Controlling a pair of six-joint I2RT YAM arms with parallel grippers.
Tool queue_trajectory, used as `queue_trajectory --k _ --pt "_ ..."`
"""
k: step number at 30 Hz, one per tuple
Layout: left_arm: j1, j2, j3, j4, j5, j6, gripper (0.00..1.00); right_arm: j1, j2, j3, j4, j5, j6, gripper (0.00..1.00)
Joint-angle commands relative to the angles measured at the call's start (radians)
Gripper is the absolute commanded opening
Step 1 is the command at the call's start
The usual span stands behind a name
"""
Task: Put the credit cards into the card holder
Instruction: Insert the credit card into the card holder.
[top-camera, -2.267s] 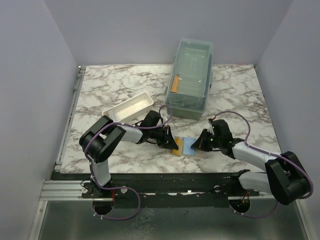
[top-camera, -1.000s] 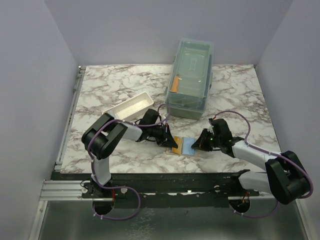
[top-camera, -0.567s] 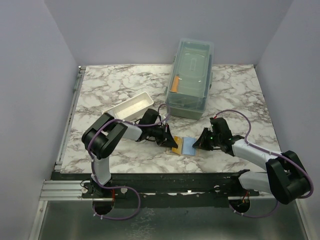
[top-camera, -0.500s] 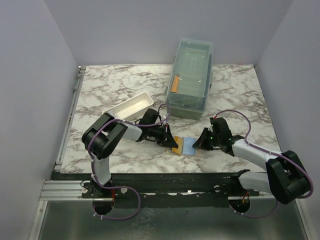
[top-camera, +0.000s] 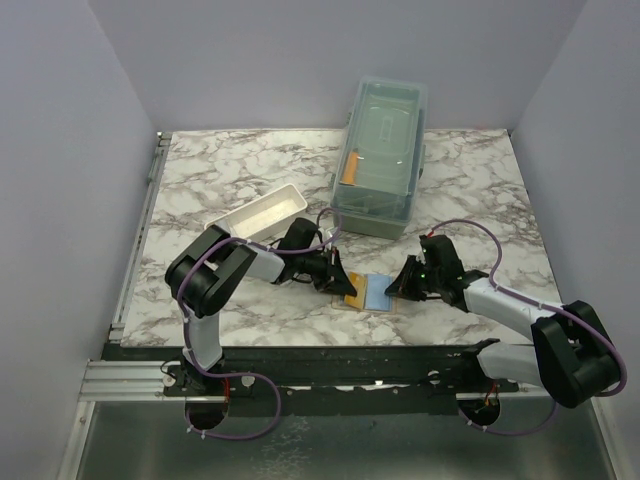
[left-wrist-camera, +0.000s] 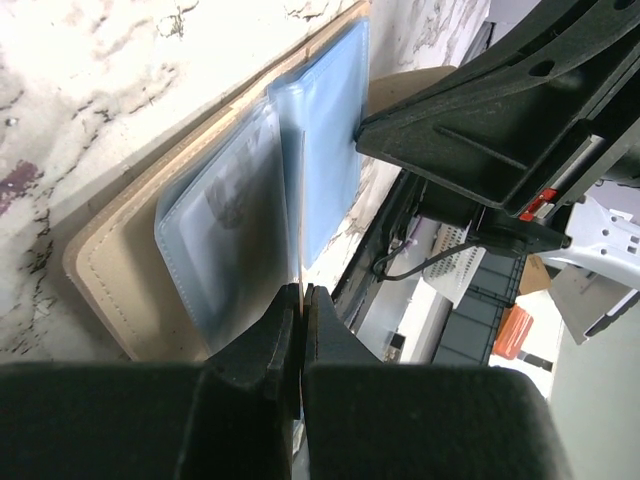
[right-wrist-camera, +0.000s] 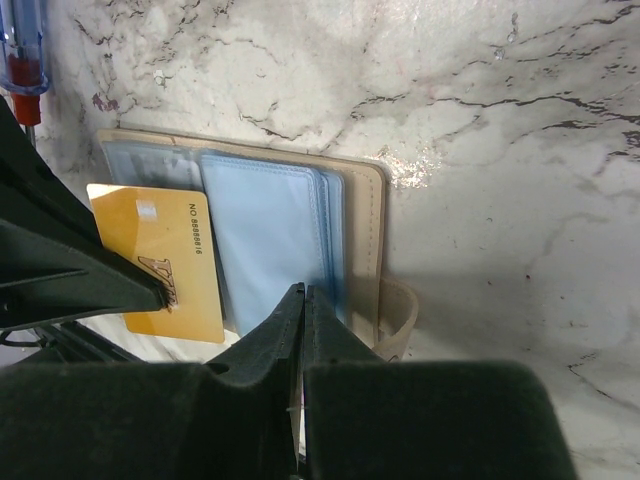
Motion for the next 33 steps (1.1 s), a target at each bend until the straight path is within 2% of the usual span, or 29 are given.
queue_trajectory --k 1,19,33 --pt "-0.006 0.003 -0.017 0.030 0.004 0.002 0.00 0.002 0.022 -0.004 -0.070 0.063 -0.027 0.06" --pt "-0.007 0.053 -0.003 0.039 0.019 -0.011 0.00 0.001 0.024 -0.011 -0.063 0.054 -0.026 0.06" --pt "-0.023 0.075 0.062 0.084 0.028 -0.026 0.00 0.002 0.052 -0.011 -0.037 0.038 -0.030 0.06"
